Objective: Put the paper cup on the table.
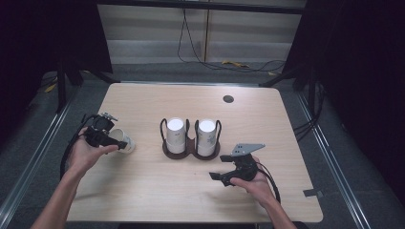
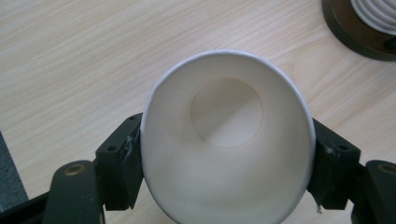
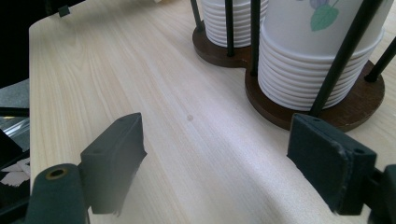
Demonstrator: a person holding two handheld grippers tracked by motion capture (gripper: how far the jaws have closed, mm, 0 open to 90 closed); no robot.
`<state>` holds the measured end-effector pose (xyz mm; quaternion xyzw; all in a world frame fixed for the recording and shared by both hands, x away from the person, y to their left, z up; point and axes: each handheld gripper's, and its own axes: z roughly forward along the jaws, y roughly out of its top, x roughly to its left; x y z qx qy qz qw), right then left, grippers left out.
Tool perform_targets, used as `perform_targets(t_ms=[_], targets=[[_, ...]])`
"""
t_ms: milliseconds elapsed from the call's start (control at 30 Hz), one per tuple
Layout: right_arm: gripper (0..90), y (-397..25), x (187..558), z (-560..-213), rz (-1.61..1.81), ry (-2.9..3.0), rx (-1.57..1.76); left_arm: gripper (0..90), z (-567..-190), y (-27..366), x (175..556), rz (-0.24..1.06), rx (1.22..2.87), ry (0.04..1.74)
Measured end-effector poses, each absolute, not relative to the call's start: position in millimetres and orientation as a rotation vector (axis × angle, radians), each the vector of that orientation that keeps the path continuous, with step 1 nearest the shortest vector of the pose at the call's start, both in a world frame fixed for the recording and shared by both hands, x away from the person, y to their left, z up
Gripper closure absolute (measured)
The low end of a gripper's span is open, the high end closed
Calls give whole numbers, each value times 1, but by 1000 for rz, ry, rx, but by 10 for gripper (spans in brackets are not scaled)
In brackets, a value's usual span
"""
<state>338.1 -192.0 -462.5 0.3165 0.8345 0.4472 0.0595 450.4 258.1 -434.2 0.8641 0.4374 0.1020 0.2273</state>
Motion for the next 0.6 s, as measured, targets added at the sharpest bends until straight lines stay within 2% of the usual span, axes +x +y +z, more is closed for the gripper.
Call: perform_targets(t_ms=[600], targets=[[188,-192,338,-462,1351,2531,954,215,-436,242,460,310,2434,1170]])
